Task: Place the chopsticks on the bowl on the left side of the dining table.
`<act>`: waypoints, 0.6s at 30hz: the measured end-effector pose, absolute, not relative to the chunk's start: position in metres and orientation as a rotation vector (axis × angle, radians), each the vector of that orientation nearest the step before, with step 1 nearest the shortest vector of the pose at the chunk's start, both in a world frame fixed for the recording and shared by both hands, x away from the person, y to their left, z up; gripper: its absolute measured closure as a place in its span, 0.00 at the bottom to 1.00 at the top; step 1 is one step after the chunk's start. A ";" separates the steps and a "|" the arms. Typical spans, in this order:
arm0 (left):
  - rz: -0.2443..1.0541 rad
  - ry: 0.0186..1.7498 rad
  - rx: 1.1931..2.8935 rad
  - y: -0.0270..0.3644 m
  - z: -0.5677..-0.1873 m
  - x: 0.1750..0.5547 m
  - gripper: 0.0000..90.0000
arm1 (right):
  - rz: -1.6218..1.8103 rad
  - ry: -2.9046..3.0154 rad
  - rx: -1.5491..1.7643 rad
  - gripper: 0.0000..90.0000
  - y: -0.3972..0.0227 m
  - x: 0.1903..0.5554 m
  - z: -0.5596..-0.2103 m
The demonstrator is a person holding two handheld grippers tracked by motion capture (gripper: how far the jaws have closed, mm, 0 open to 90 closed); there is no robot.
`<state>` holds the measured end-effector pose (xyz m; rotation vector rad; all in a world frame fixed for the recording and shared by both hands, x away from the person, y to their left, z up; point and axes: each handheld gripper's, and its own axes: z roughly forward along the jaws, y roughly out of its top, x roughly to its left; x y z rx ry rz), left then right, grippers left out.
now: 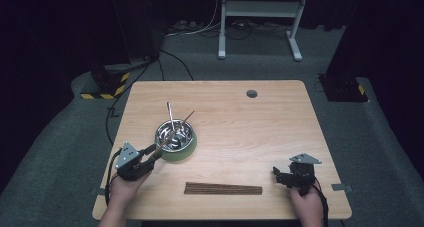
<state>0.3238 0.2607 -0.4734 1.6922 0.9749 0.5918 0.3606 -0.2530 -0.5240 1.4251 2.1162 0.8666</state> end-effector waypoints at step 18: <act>0.387 0.819 2.028 0.196 -0.512 0.316 0.64 | 0.868 2.135 1.415 0.14 -0.254 0.361 -0.523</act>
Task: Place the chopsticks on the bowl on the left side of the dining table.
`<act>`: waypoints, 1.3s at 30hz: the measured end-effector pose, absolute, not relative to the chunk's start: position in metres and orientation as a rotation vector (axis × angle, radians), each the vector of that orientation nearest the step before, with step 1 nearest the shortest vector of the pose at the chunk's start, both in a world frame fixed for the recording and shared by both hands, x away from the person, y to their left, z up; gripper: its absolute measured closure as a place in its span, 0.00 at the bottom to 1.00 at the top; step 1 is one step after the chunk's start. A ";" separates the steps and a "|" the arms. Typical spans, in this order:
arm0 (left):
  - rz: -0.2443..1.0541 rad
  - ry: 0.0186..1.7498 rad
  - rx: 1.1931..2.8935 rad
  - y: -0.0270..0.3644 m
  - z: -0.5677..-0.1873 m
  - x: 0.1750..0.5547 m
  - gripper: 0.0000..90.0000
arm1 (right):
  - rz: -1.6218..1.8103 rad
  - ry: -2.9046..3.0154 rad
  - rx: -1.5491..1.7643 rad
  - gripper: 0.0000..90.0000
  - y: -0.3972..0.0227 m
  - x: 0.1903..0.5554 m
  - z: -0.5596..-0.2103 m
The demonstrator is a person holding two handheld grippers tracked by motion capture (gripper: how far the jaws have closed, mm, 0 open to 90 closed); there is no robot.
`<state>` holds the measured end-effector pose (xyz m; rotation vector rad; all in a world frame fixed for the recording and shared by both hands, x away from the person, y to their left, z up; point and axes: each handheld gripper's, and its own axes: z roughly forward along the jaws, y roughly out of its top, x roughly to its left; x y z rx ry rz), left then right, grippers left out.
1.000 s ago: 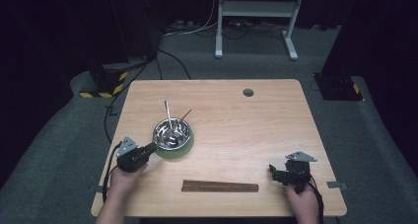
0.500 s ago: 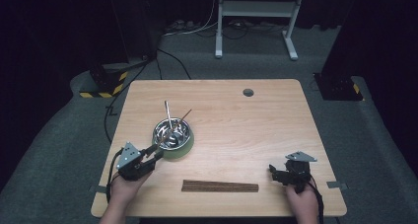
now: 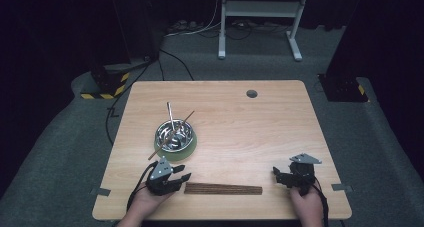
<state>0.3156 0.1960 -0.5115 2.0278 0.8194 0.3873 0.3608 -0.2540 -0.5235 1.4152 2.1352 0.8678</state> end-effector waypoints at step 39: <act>0.340 0.796 2.099 0.185 -0.519 0.313 0.70 | 0.877 2.132 1.413 0.14 -0.253 0.361 -0.524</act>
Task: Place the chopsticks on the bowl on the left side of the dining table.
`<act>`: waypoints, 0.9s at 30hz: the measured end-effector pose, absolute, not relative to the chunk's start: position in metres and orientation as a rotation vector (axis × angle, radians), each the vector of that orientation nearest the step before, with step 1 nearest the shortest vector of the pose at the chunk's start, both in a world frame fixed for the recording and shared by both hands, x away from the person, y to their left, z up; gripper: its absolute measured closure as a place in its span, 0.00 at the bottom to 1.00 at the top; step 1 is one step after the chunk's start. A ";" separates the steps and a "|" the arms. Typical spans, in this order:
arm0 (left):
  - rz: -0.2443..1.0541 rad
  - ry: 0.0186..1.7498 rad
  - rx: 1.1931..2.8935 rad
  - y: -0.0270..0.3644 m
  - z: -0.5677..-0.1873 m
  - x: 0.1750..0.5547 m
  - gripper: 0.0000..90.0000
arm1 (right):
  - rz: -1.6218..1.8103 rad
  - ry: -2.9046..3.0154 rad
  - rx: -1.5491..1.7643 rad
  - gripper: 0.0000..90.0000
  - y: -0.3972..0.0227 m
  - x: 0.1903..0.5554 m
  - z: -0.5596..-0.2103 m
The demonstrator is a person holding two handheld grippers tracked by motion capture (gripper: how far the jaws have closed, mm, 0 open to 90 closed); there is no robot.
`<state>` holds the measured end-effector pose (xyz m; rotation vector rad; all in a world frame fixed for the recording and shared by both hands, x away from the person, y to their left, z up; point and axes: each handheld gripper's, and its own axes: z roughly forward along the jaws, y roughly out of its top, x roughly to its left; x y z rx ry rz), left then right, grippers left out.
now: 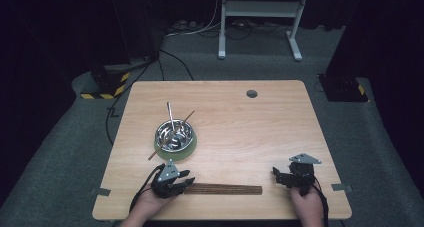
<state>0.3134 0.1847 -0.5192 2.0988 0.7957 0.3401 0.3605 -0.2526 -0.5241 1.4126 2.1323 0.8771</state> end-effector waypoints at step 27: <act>0.340 0.785 2.135 0.181 -0.522 0.315 0.70 | 0.876 2.131 1.408 0.14 -0.253 0.360 -0.524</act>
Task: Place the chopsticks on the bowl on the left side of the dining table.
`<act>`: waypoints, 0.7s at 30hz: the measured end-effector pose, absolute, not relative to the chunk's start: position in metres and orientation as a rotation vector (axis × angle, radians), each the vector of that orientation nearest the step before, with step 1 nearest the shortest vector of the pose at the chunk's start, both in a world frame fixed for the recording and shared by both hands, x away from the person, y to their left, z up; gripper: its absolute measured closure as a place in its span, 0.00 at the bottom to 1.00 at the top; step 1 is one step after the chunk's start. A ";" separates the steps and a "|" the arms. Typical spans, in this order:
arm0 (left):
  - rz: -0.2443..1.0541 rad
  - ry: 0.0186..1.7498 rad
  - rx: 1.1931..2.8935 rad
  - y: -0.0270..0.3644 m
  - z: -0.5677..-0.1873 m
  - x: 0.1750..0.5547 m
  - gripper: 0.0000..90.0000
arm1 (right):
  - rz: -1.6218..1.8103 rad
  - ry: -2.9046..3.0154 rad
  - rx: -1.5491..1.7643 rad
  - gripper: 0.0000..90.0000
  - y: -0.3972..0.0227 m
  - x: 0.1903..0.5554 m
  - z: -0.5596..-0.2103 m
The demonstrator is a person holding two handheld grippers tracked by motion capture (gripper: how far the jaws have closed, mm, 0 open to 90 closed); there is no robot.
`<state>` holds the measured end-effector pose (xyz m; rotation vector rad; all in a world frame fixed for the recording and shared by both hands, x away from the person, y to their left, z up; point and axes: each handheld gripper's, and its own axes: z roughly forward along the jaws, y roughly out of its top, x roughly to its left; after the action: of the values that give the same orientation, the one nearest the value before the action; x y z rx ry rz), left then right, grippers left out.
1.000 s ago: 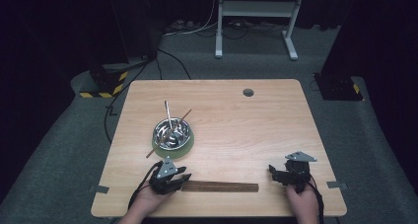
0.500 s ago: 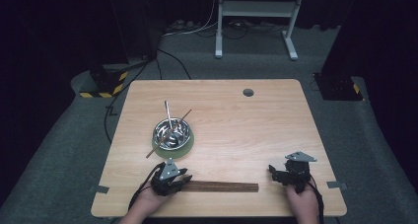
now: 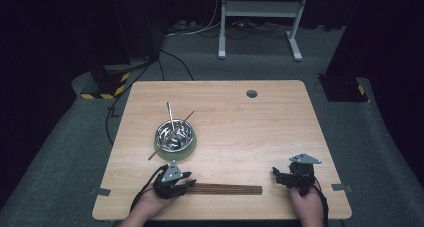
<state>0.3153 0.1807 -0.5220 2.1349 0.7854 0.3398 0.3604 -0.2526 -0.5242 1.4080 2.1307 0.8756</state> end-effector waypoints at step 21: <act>0.338 0.764 2.138 0.181 -0.521 0.314 0.69 | 0.875 2.132 1.408 0.14 -0.253 0.360 -0.524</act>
<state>0.3141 0.1814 -0.5210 2.1376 0.7640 0.3377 0.3604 -0.2526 -0.5241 1.4081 2.1316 0.8754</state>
